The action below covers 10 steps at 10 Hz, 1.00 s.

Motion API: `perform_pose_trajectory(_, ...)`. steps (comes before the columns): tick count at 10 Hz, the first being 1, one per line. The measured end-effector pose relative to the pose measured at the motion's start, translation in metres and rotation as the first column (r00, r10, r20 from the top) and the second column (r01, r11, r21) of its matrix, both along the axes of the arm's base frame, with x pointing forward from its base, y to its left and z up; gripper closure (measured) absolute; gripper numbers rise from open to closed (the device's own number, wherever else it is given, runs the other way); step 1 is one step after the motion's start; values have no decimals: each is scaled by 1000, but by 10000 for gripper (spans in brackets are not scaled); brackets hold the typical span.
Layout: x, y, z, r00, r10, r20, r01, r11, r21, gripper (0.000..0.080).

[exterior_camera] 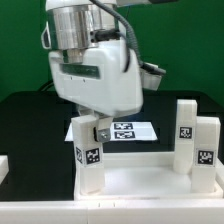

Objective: Assemble desk

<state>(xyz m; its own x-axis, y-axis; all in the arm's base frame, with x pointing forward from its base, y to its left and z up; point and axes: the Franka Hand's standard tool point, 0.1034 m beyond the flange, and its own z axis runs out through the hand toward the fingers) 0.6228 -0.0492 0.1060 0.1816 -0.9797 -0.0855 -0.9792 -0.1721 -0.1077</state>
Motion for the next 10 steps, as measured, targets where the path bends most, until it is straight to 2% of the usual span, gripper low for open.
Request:
perform_pose_trajectory(1, 1, 1, 0, 982, -189, -13, 189, 981, 39, 515)
perform_pose_trajectory(2, 3, 1, 1, 950, -312, -28, 313, 948, 59, 515)
perform_pose_trajectory(3, 2, 3, 1, 933, -357, -39, 359, 931, 62, 515)
perform_pose_trajectory(5, 1, 7, 0, 929, -366, -47, 368, 928, 63, 515)
perform_pose_trajectory(7, -1, 5, -1, 996, -91, -11, 91, 995, 36, 515)
perform_pose_trajectory(8, -1, 4, -2, 993, 114, 17, -115, 993, 20, 345)
perform_pose_trajectory(9, -3, 5, -2, 965, 262, 21, -262, 965, 8, 345)
perform_pose_trajectory(10, -3, 4, -2, 954, 299, 26, -299, 954, 2, 198)
